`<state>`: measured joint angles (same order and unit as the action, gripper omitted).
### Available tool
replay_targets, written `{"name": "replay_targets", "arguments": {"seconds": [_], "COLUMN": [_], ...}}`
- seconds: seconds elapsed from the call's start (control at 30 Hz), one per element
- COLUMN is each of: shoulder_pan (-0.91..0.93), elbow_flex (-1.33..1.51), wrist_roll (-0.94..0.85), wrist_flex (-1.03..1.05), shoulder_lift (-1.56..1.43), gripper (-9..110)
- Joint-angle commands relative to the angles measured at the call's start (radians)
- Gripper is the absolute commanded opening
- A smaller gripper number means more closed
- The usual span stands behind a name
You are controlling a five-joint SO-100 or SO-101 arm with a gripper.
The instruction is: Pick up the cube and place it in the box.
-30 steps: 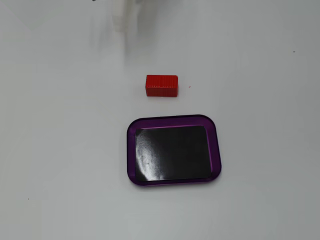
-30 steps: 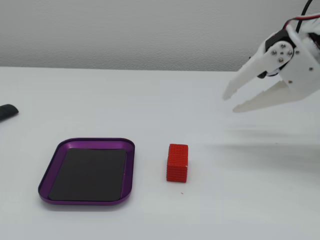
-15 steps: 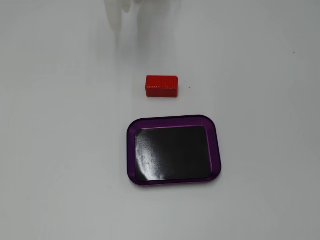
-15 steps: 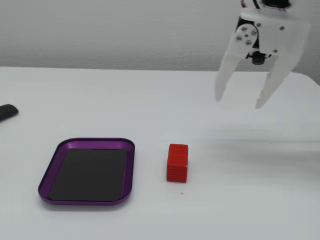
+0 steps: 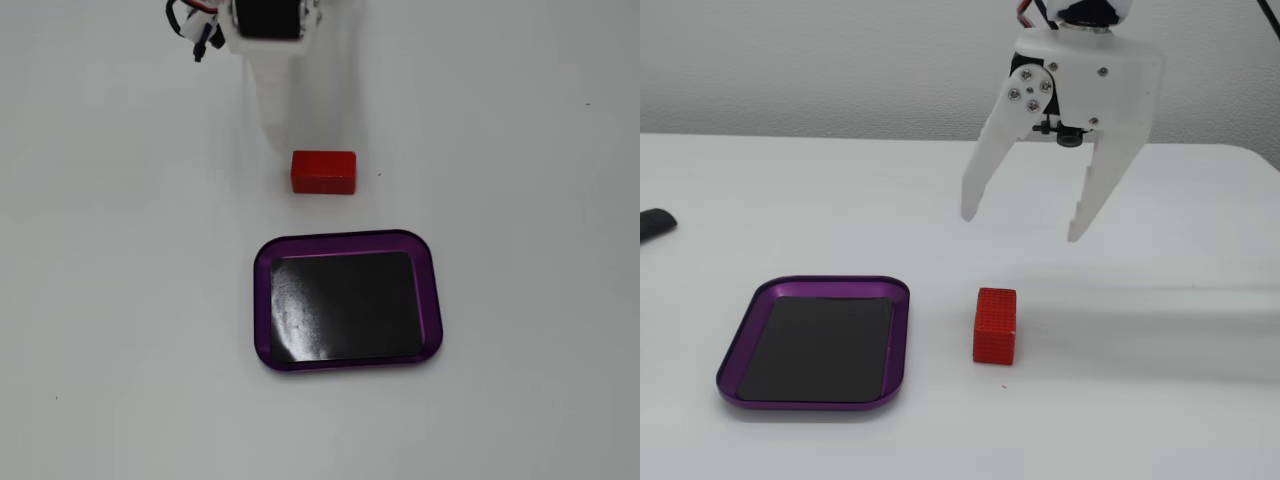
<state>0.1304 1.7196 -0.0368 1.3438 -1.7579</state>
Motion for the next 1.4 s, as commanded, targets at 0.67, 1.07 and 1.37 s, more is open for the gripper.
{"name": "replay_targets", "arguments": {"seconds": [0.67, 1.07, 1.37], "shoulder_pan": [-0.098, -0.115, -0.118], "elbow_flex": [0.207, 0.215, 0.207], "wrist_roll": [0.075, 0.115, 0.129], "wrist_flex": [-0.279, -0.336, -0.314], "shoulder_lift": [-0.017, -0.011, -0.017], "gripper": [27, 27, 27]}}
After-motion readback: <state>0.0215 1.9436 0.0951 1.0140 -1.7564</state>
